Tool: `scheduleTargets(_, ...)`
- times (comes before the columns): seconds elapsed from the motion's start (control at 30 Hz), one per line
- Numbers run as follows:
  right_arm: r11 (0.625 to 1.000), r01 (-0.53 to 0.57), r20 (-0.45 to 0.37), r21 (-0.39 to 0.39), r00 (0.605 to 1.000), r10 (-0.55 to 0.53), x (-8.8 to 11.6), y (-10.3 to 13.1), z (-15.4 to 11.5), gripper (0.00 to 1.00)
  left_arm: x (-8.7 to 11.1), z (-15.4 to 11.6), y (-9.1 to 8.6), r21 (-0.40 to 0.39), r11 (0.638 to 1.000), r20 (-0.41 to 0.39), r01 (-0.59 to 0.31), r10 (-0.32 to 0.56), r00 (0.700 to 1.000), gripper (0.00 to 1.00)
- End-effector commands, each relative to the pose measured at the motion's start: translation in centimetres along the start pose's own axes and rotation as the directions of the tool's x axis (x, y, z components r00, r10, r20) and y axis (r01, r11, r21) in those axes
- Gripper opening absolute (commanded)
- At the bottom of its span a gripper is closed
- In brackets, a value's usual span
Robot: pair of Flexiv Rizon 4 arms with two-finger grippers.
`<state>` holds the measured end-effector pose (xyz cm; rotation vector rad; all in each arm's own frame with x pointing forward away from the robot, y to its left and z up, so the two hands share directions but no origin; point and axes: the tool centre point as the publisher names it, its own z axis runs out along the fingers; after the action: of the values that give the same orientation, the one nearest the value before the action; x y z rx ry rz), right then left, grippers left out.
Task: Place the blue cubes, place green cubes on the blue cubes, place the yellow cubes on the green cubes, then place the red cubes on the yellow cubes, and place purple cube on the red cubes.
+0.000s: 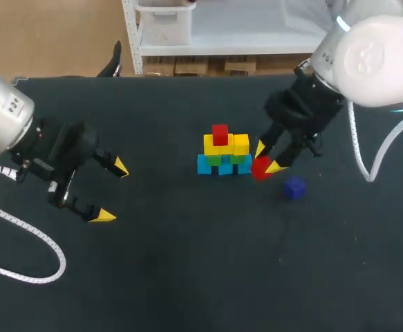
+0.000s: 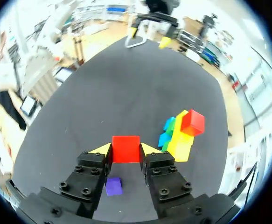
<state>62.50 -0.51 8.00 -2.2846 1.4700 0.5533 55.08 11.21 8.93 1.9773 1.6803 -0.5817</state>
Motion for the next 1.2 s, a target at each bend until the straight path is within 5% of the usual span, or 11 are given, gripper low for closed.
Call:
scheduleTargets(0.03, 0.981, -0.192, 0.311, -0.034, 0.931, 0.193, 0.6, 0.2, 0.0, 0.0, 0.1, 0.0, 0.0, -0.001, 1.0, 0.003, -0.002, 0.002, 1.0, 1.0)
scheduleTargets(0.73, 0.981, -0.192, 0.311, -0.034, 0.931, 0.193, 0.6, 0.2, 0.0, 0.0, 0.1, 0.0, 0.0, -0.001, 1.0, 0.003, -0.002, 0.002, 1.0, 1.0)
scheduleTargets(0.87, 0.984, -0.179, 0.093, -0.007, 0.979, 0.179, -0.1, -0.8, -0.7, 0.0, 0.1, 0.0, 0.0, -0.001, 1.0, 0.003, -0.002, 0.002, 1.0, 1.0)
scheduleTargets(1.2, 0.972, -0.223, -0.147, 0.072, 0.962, 0.232, -1.1, -2.4, -2.2, 0.0, 0.1, 0.0, 0.0, -0.001, 1.0, 0.003, -0.002, 0.002, 1.0, 1.0)
